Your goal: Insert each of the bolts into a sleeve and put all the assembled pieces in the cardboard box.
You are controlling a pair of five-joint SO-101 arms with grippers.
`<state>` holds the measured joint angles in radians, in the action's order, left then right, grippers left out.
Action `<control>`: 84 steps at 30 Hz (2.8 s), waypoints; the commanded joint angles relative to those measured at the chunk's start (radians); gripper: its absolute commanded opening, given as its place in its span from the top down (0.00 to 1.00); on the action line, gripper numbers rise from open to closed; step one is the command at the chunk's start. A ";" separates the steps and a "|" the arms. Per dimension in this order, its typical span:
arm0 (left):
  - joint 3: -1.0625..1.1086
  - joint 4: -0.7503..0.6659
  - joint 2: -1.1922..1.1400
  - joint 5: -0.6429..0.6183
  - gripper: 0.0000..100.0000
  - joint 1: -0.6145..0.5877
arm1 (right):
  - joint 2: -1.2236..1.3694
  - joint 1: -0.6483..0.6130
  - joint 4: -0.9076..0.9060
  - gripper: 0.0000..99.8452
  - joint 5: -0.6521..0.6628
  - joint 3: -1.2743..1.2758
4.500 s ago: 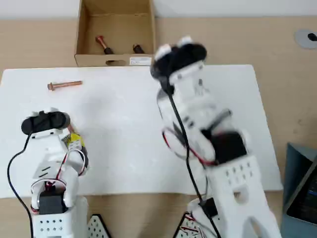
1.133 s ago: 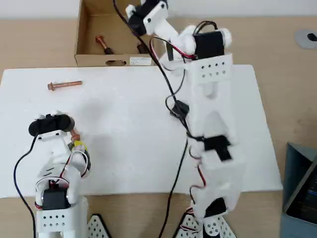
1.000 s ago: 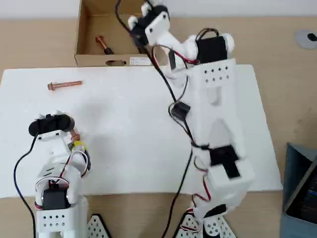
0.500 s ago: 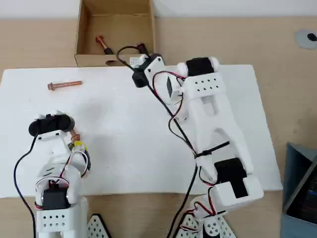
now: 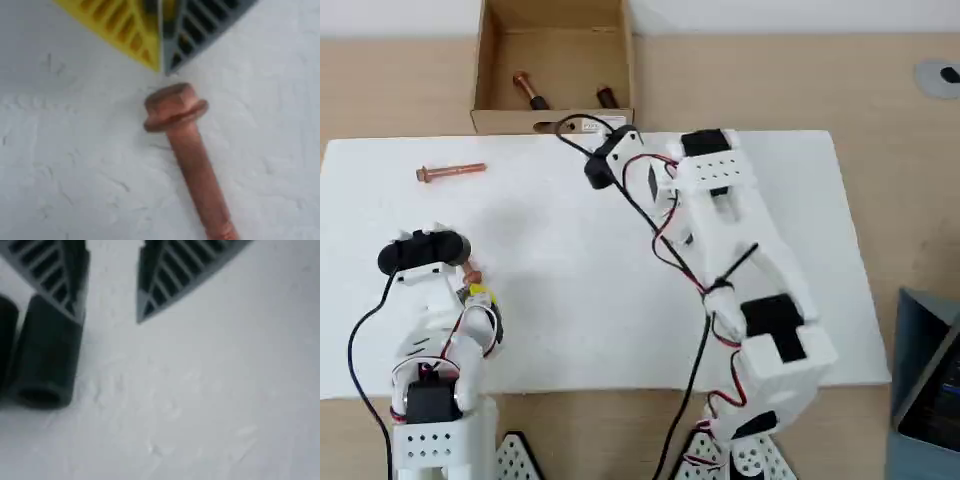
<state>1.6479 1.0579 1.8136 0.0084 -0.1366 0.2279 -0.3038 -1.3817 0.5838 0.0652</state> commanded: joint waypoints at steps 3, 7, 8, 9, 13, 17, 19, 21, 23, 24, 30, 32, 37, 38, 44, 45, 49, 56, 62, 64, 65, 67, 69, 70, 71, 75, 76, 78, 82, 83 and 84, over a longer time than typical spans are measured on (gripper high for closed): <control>-0.006 0.003 0.008 0.005 1.00 -0.006 | 0.044 0.035 0.058 0.91 0.006 -0.007; -0.006 0.003 0.008 0.005 1.00 -0.006 | 0.085 0.074 0.077 0.91 0.032 -0.008; -0.006 0.003 0.008 0.005 1.00 -0.006 | 0.091 0.084 0.077 0.91 0.037 -0.008; -0.006 0.003 0.008 0.005 1.00 -0.006 | 0.094 0.087 0.077 0.91 0.041 -0.008; -0.006 0.003 0.008 0.005 1.00 -0.003 | 0.094 0.094 0.072 0.91 0.046 -0.008; -0.006 0.003 0.008 0.005 1.00 -0.003 | 0.093 0.090 0.071 0.91 0.046 -0.010; -0.006 0.003 0.008 0.005 1.00 -0.003 | 0.093 0.090 0.057 0.91 0.046 -0.028; -0.006 0.003 0.008 0.005 1.00 -0.003 | 0.093 0.090 0.021 0.91 0.046 -0.076; -0.006 0.003 0.008 0.005 1.00 -0.003 | 0.093 0.094 -0.011 0.90 0.046 -0.136; -0.006 0.003 0.008 0.005 1.00 -0.003 | 0.093 0.094 -0.028 0.90 0.046 -0.170; -0.006 0.003 0.008 0.005 1.00 -0.003 | 0.101 0.094 -0.118 0.86 0.048 -0.341; -0.006 0.003 0.008 0.005 1.00 -0.003 | 0.101 0.094 -0.124 0.85 0.051 -0.361; -0.006 0.003 0.008 0.005 1.00 -0.003 | 0.114 0.105 -0.117 0.85 0.083 -0.366; -0.006 0.003 0.008 0.005 1.00 -0.003 | 0.128 0.107 -0.117 0.85 0.087 -0.372; -0.006 0.003 0.008 0.005 1.00 -0.003 | 0.248 0.140 -0.115 0.85 0.094 -0.449; -0.006 0.003 0.008 0.005 1.00 -0.003 | 0.268 0.143 -0.115 0.85 0.094 -0.466; -0.006 0.003 0.008 0.005 1.00 -0.003 | 0.321 0.151 -0.138 0.85 0.095 -0.515; -0.006 0.003 0.008 0.005 1.00 -0.003 | 0.337 0.151 -0.180 0.85 0.095 -0.558; -0.006 0.003 0.008 0.005 1.00 -0.003 | 0.341 0.153 -0.163 0.85 0.106 -0.567; -0.006 0.003 0.008 0.005 1.00 -0.003 | 0.343 0.151 -0.158 0.85 0.110 -0.567; -0.006 0.003 0.008 0.005 1.00 -0.003 | 0.344 0.151 -0.149 0.85 0.115 -0.567; -0.006 0.003 0.008 0.005 1.00 -0.003 | 0.360 0.156 -0.141 0.85 0.121 -0.568; -0.006 0.003 0.008 0.005 1.00 -0.003 | 0.372 0.157 -0.138 0.85 0.123 -0.570; -0.006 0.003 0.008 0.005 1.00 -0.003 | 0.377 0.157 -0.138 0.85 0.123 -0.570; -0.006 0.003 0.008 0.005 1.00 -0.003 | 0.383 0.157 -0.138 0.85 0.123 -0.570; -0.006 0.003 0.008 0.005 1.00 -0.003 | 0.403 0.157 -0.127 0.85 0.123 -0.579; -0.006 0.003 0.008 0.005 1.00 -0.003 | 0.410 0.157 -0.124 0.85 0.123 -0.590; -0.006 0.003 0.008 0.005 1.00 -0.003 | 0.432 0.163 -0.129 0.85 0.123 -0.621; -0.006 0.003 0.008 0.005 1.00 -0.003 | 0.483 0.173 -0.135 0.85 0.123 -0.680; -0.006 0.003 0.008 0.005 1.00 -0.003 | 0.496 0.174 -0.143 0.85 0.123 -0.691; -0.006 0.003 0.008 0.005 1.00 -0.003 | 0.512 0.174 -0.152 0.85 0.129 -0.702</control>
<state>1.6479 1.0579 1.8136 0.0084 -0.1366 0.7296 -0.1488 -1.5167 0.6989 -0.5731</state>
